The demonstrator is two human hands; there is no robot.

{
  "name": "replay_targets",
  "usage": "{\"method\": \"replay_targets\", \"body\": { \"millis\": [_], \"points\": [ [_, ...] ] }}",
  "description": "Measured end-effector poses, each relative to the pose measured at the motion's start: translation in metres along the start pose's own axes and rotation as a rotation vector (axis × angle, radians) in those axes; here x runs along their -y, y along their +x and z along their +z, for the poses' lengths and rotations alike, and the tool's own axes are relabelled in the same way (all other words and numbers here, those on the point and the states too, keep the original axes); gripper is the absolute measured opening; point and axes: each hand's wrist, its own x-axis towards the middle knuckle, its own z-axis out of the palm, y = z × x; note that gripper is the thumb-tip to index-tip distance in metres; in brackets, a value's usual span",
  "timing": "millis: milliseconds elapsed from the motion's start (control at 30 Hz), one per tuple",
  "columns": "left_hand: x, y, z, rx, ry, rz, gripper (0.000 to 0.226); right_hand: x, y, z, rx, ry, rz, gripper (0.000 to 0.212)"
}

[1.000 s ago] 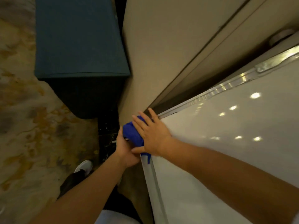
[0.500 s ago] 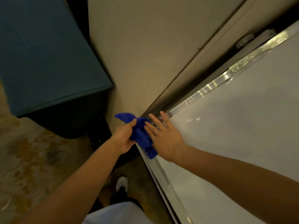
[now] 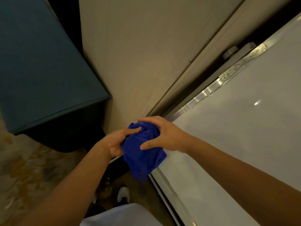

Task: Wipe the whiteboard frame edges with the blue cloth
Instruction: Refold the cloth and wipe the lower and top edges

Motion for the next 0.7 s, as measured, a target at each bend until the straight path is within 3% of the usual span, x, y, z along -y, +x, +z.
{"method": "replay_targets", "body": {
  "millis": [67,167,267,367,433,467,500,567,633,700],
  "points": [
    [-0.006,-0.007,-0.003,0.028,0.063,0.069,0.039,0.005,-0.004,-0.007,-0.056,0.185,0.103,0.082],
    [-0.015,-0.021,-0.007,-0.204,0.165,0.251,0.035,0.0,-0.008,-0.012,-0.076,0.499,0.276,0.086],
    [-0.029,-0.043,-0.002,-0.348,0.392,0.475,0.012,0.0,-0.008,-0.01,0.01,0.687,0.294,0.055],
    [-0.049,-0.068,0.004,-0.565,0.641,0.675,0.019,0.004,-0.002,0.001,-0.027,0.803,0.221,0.028],
    [-0.063,-0.084,0.002,-0.759,0.805,0.648,0.019,0.011,0.002,0.0,-0.017,1.117,0.195,0.03],
    [-0.069,-0.093,0.0,-0.771,0.816,0.533,0.022,0.014,0.002,-0.002,0.005,1.246,0.178,0.031],
    [-0.075,-0.102,-0.003,-0.681,0.733,0.392,0.027,0.017,0.003,-0.003,0.02,1.341,0.16,0.029],
    [-0.085,-0.119,-0.009,-0.289,0.386,0.235,0.033,0.02,0.007,-0.003,0.022,1.49,0.106,0.028],
    [-0.089,-0.132,-0.017,0.071,0.063,0.315,0.036,0.021,0.012,0.004,0.052,1.525,0.091,0.032],
    [-0.089,-0.136,-0.022,0.242,-0.036,0.379,0.052,0.024,0.014,0.014,0.169,1.478,0.09,0.042]
  ]
}}
